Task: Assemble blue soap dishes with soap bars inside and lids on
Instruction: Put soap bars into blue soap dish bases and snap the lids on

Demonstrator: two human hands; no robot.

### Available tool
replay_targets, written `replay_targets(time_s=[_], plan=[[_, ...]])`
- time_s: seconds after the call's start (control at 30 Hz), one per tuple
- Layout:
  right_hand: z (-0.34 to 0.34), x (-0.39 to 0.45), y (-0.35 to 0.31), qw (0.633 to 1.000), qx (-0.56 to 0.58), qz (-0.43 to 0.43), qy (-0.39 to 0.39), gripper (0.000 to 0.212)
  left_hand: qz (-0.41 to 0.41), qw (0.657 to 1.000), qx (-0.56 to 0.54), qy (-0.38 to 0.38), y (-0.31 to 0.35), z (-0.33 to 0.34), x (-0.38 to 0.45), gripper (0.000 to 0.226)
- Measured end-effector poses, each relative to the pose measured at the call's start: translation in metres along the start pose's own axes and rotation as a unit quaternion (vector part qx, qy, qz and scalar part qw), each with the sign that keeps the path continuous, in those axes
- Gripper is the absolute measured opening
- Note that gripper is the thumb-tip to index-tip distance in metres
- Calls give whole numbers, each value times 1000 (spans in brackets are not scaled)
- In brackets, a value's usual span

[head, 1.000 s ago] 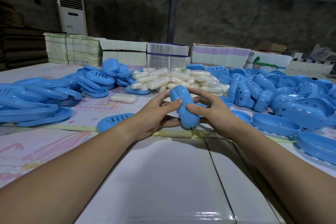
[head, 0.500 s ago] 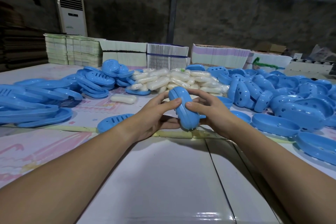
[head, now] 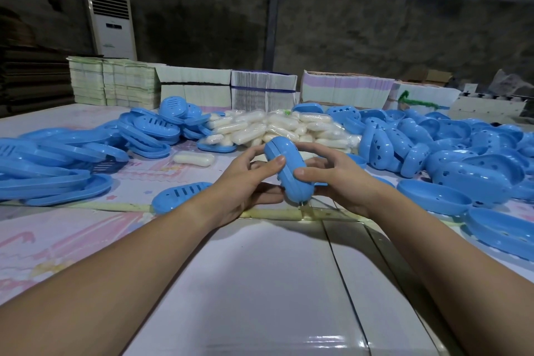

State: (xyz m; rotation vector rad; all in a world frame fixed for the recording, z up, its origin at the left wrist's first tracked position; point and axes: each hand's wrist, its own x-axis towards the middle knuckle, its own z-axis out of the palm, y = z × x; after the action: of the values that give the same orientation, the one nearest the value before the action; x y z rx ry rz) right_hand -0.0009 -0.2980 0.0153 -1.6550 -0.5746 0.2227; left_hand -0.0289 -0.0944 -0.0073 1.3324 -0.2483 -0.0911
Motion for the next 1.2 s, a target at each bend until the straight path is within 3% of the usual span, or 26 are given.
replay_targets(time_s=[0.17,0.37,0.67,0.87,1.2], plan=[[0,0,0,1000,15,17,-7,62,8,1000,11,6,-1,1,-1,60],[-3,0,3,995,43,71,-57,68,6,999,51,3,-3,2,0,44],[0,-1,0,998,47,43,-15,54,7,999,48,14,0,4,-1,58],[1,-4,-2,999,16,40,-18,66,8,999,52,-2,-1,1,-2,57],[1,0,0,1000,25,17,-8,61,15,999,32,0,0,-1,0,54]])
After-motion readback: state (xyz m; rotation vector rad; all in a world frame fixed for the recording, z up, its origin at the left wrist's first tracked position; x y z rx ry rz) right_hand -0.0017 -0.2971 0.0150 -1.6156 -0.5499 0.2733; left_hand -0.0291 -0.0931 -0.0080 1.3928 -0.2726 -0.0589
